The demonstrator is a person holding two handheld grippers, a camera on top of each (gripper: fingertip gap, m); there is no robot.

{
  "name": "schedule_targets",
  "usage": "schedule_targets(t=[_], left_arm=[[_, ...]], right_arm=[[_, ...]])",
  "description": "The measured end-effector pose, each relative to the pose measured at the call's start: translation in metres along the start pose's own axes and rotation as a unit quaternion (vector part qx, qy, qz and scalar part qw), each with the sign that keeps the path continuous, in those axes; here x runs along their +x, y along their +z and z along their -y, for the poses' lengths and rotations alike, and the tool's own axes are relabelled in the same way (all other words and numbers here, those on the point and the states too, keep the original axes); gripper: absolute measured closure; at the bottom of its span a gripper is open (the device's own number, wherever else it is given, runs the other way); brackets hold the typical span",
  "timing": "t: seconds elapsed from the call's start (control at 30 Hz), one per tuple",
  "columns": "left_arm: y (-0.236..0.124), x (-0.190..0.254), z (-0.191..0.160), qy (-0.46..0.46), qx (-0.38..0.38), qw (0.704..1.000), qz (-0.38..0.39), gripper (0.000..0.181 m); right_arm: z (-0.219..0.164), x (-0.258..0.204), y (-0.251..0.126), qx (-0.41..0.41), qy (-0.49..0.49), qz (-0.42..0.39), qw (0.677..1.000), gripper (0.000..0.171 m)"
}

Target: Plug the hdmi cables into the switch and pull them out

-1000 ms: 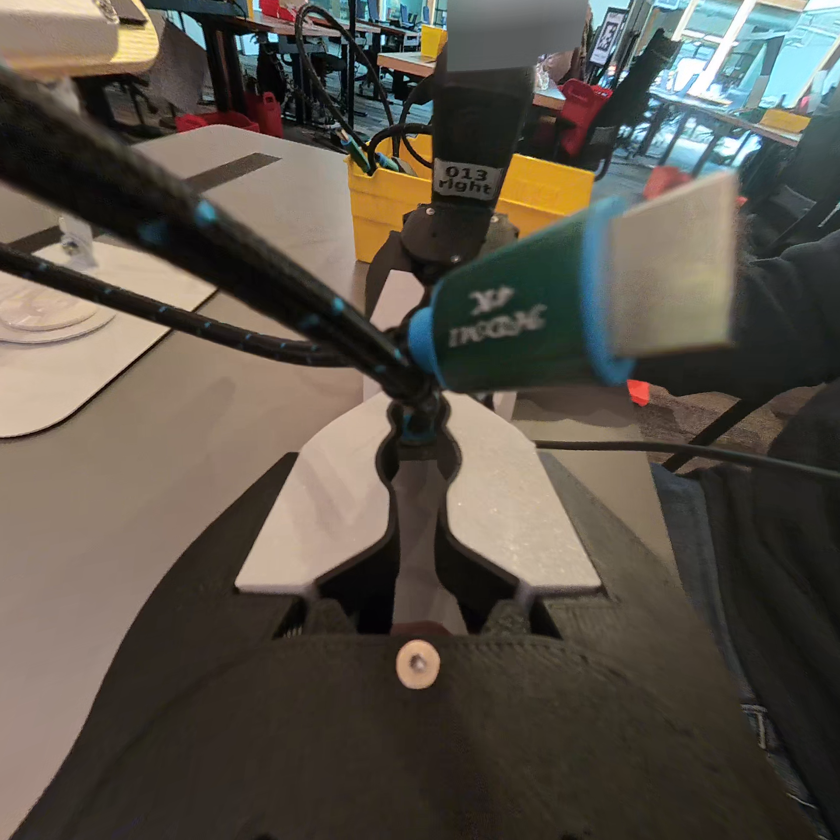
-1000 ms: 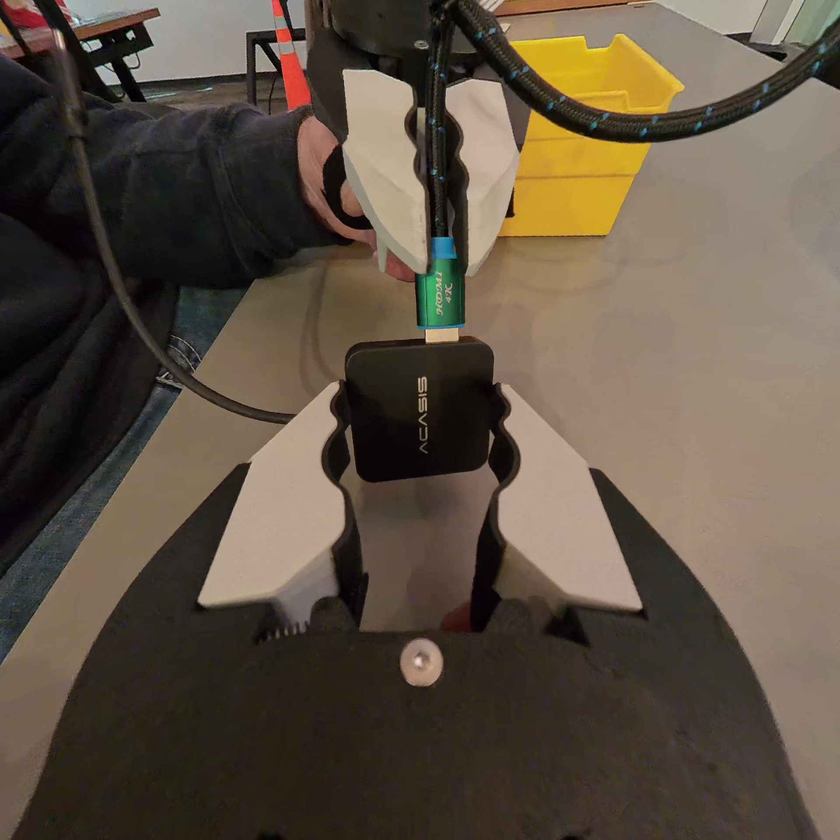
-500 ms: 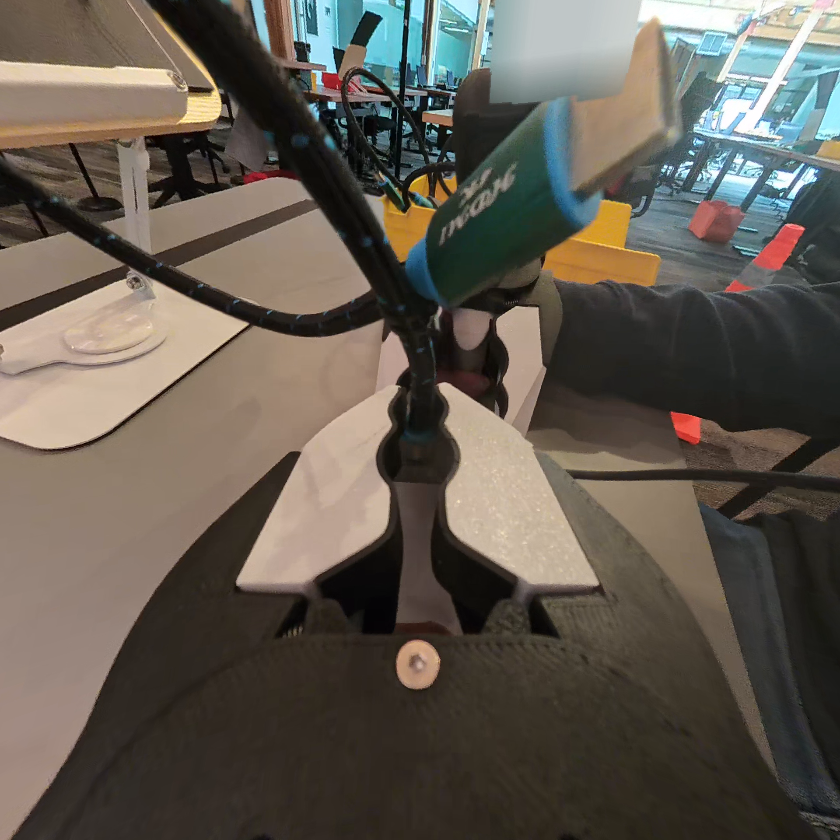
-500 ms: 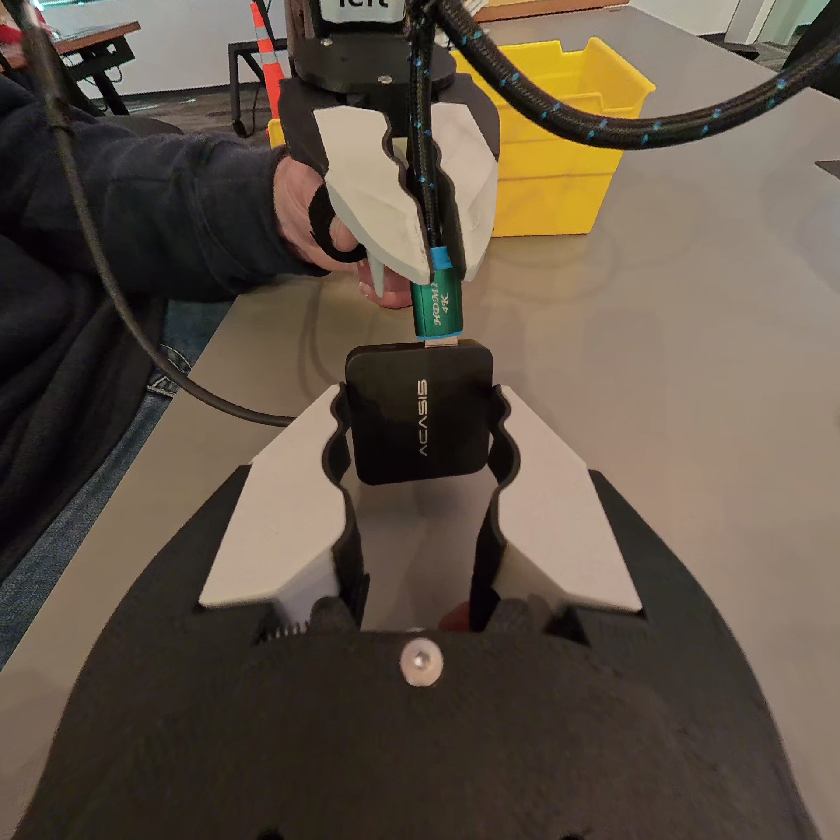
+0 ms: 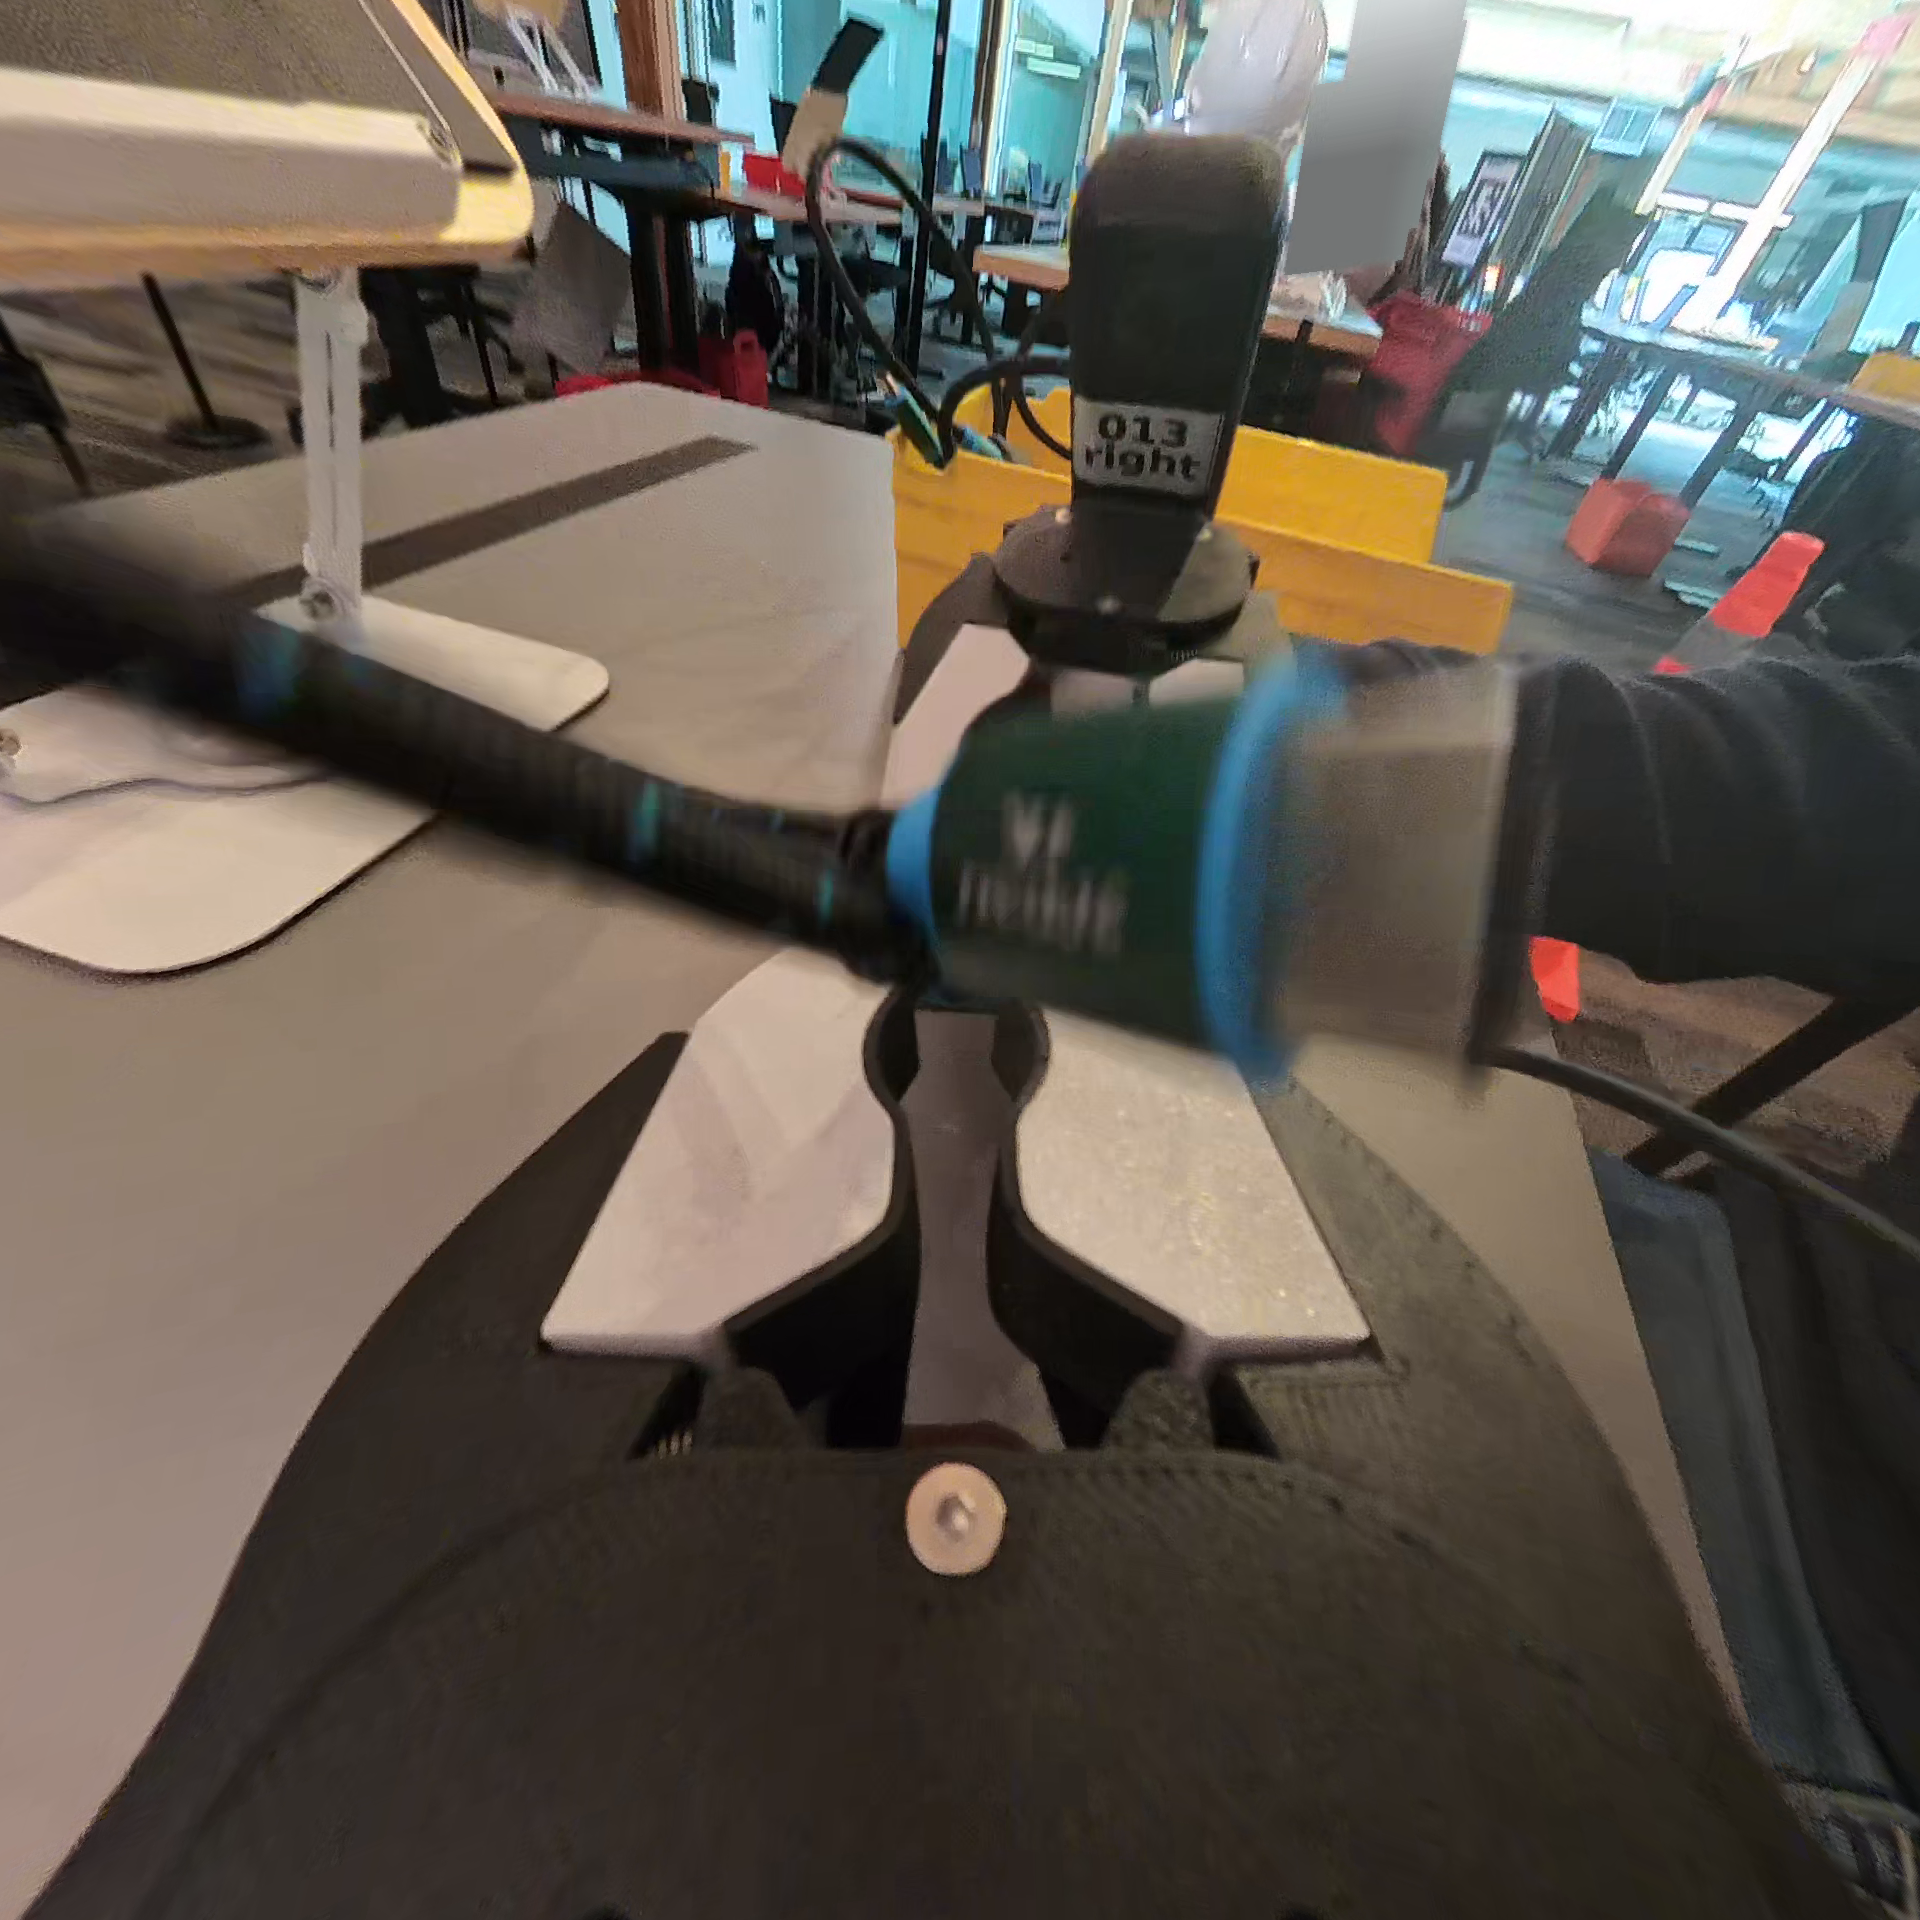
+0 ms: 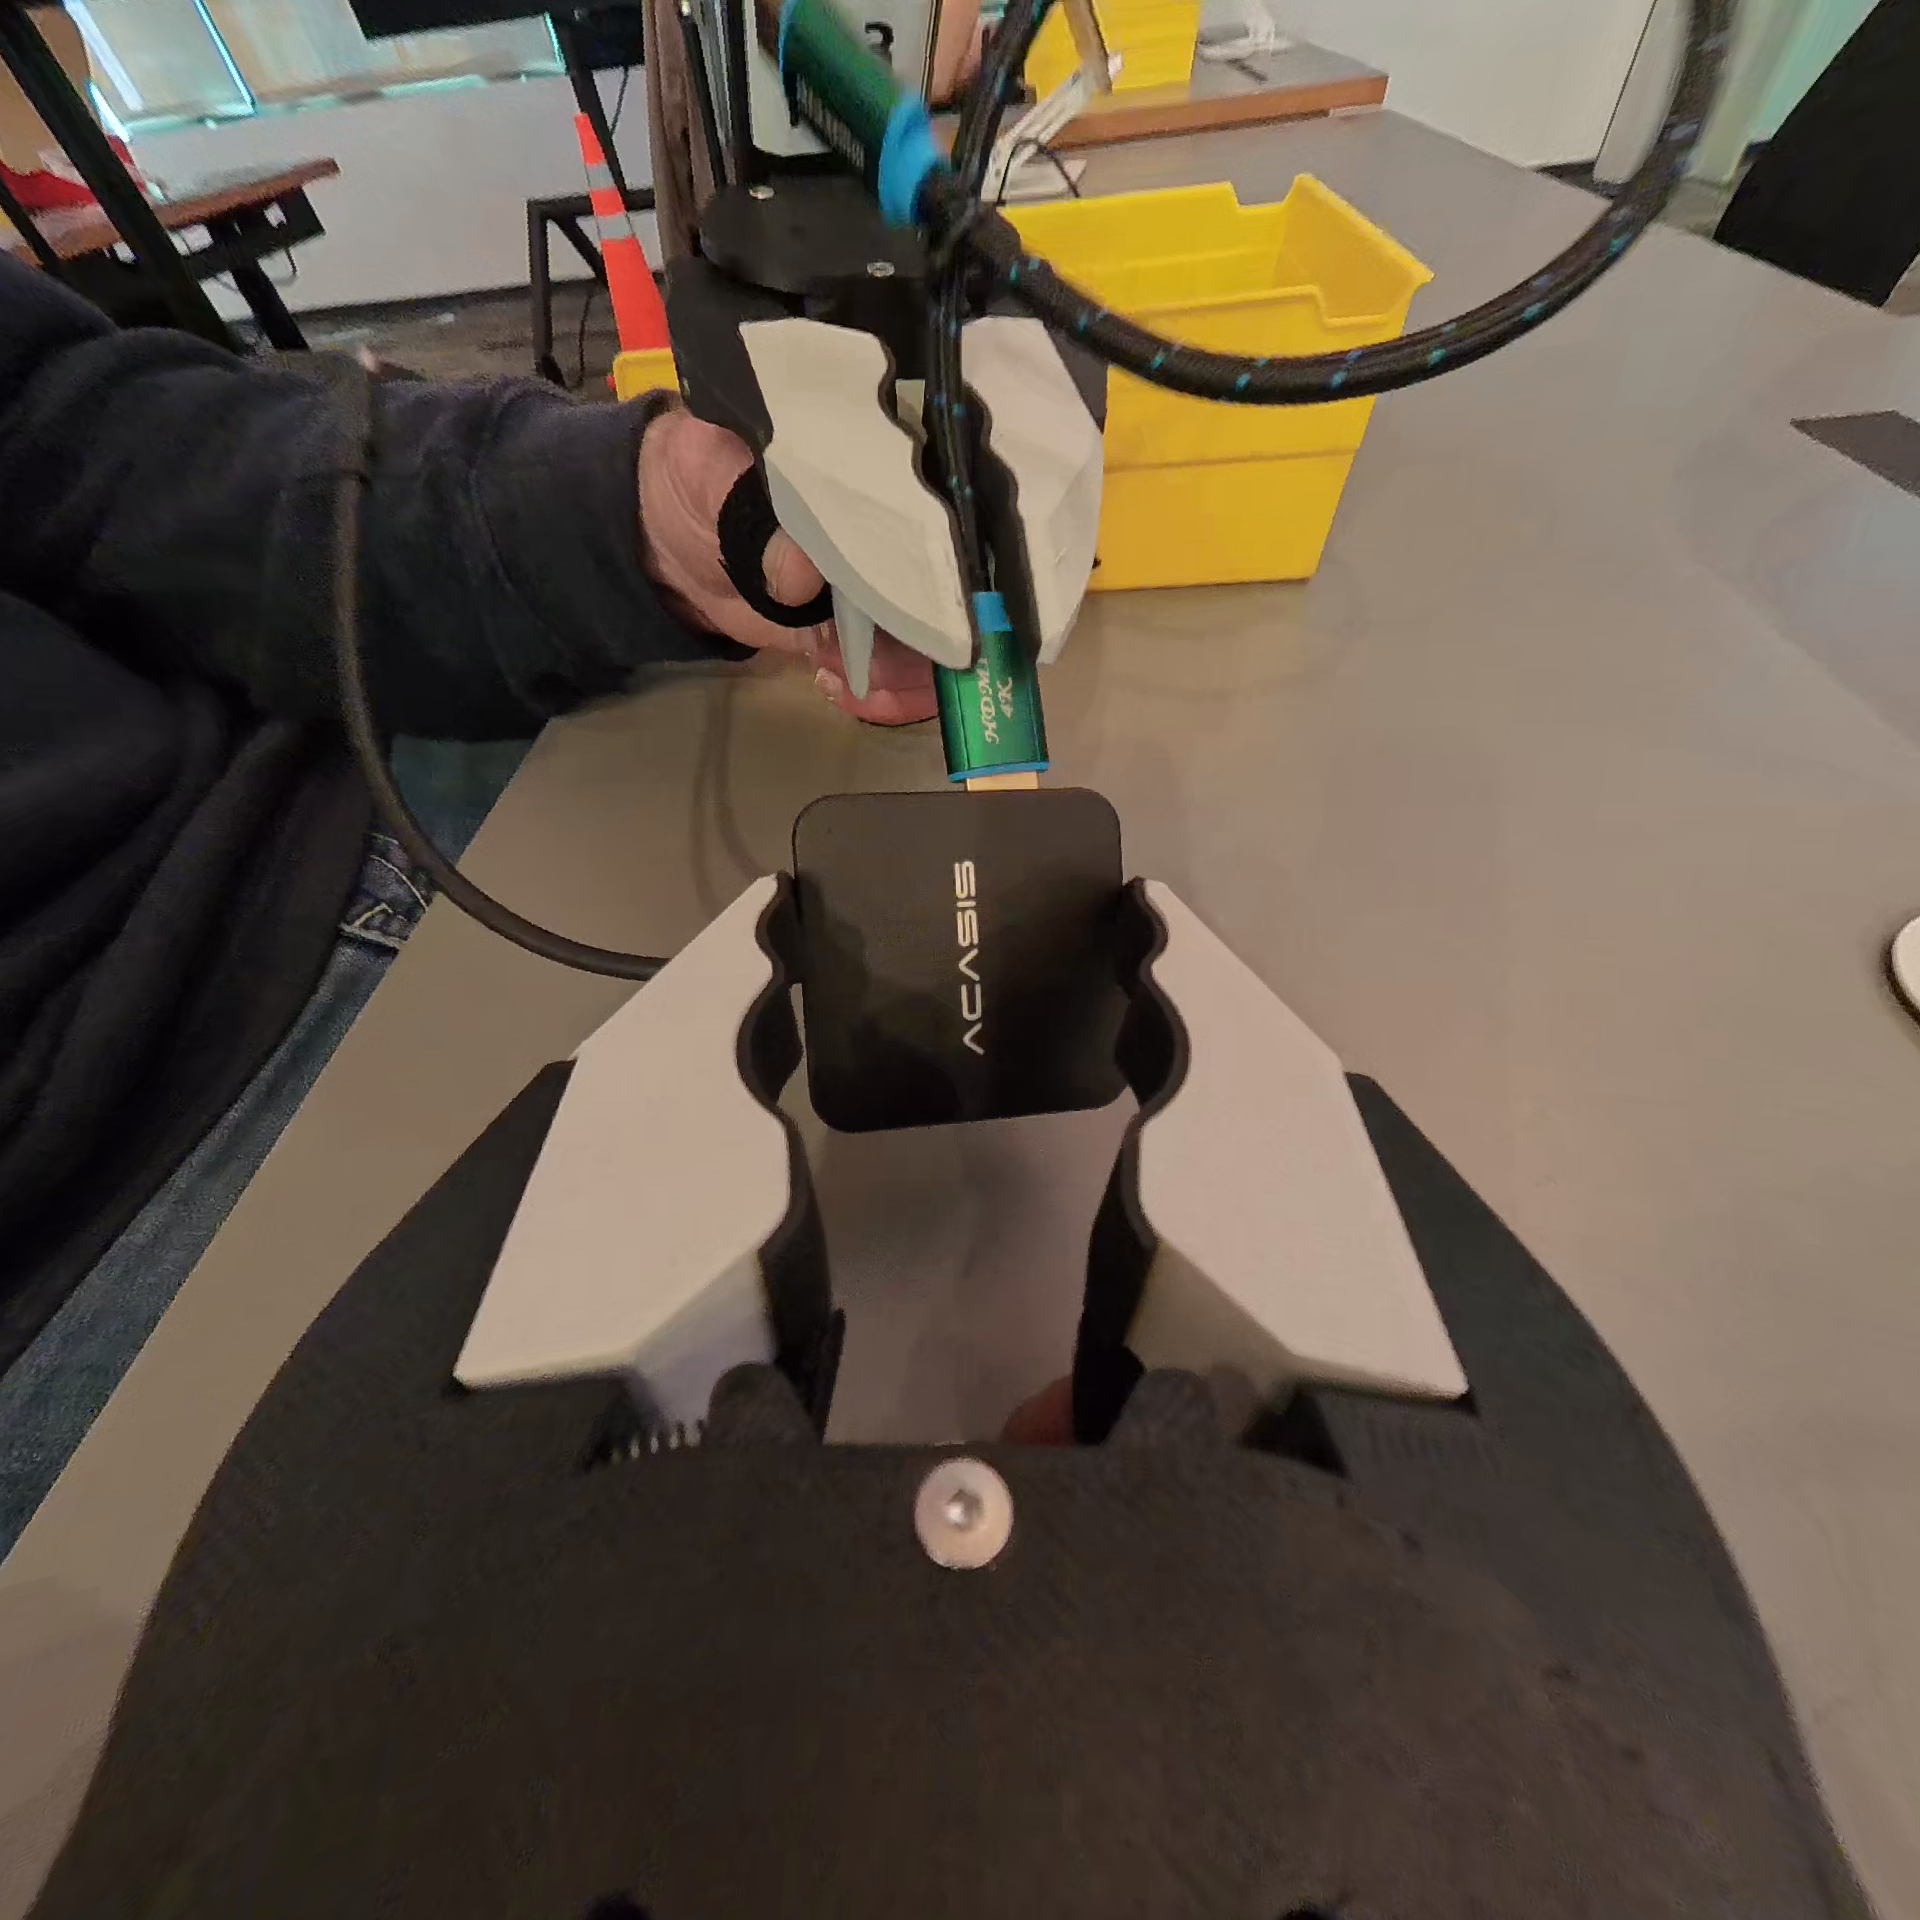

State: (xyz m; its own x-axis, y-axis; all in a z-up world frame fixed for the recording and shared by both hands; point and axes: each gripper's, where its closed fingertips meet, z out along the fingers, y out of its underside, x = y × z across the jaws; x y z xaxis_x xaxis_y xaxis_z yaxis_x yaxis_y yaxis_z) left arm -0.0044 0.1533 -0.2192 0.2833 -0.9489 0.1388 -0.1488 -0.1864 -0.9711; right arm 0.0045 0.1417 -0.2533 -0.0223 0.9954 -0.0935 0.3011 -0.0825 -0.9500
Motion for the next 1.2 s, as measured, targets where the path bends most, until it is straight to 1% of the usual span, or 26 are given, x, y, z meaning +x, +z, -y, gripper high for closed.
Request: schedule_targets(t=[0.03, 0.1, 0.17, 0.33, 0.53, 0.6, 0.83, 0.93, 0.97, 1.2], left_arm=[[-0.002, 0.0, -0.002, 0.003, -0.014, 1.0, -0.001, 0.173], [-0.005, 0.001, -0.01, 0.009, -0.047, 0.999, -0.006, 0.171], [-0.005, 0.002, -0.013, 0.014, -0.063, 0.998, -0.004, 0.172], [-0.006, 0.004, -0.013, 0.015, -0.069, 0.997, -0.008, 0.171], [-0.009, 0.004, -0.017, 0.014, -0.081, 0.997, -0.005, 0.159], [-0.008, 0.005, -0.017, 0.018, -0.082, 0.996, -0.004, 0.162], [-0.009, 0.006, -0.02, 0.02, -0.1, 0.995, 0.0, 0.161], [-0.01, 0.006, -0.032, 0.025, -0.139, 0.99, 0.004, 0.159], [-0.01, 0.006, -0.031, 0.027, -0.132, 0.991, 0.008, 0.161], [-0.01, 0.006, -0.032, 0.029, -0.128, 0.991, 0.007, 0.161]], right_arm=[[0.001, 0.0, -0.001, 0.006, 0.0, 0.0, 1.0, 0.113], [0.0, -0.001, -0.001, 0.002, -0.005, 0.002, 1.0, 0.113], [-0.003, -0.002, 0.001, -0.01, -0.01, 0.002, 1.0, 0.113], [-0.002, -0.004, 0.001, -0.008, -0.014, 0.005, 1.0, 0.113], [-0.002, -0.005, 0.001, -0.007, -0.015, 0.009, 1.0, 0.113], [-0.003, -0.006, 0.002, -0.01, -0.017, 0.01, 1.0, 0.113], [-0.003, -0.006, 0.001, -0.009, -0.019, 0.009, 1.0, 0.113], [-0.002, -0.006, 0.0, -0.005, -0.017, 0.01, 1.0, 0.113], [-0.002, -0.006, 0.0, -0.008, -0.018, 0.011, 1.0, 0.113], [-0.003, -0.006, 0.0, -0.01, -0.021, 0.008, 1.0, 0.113]])
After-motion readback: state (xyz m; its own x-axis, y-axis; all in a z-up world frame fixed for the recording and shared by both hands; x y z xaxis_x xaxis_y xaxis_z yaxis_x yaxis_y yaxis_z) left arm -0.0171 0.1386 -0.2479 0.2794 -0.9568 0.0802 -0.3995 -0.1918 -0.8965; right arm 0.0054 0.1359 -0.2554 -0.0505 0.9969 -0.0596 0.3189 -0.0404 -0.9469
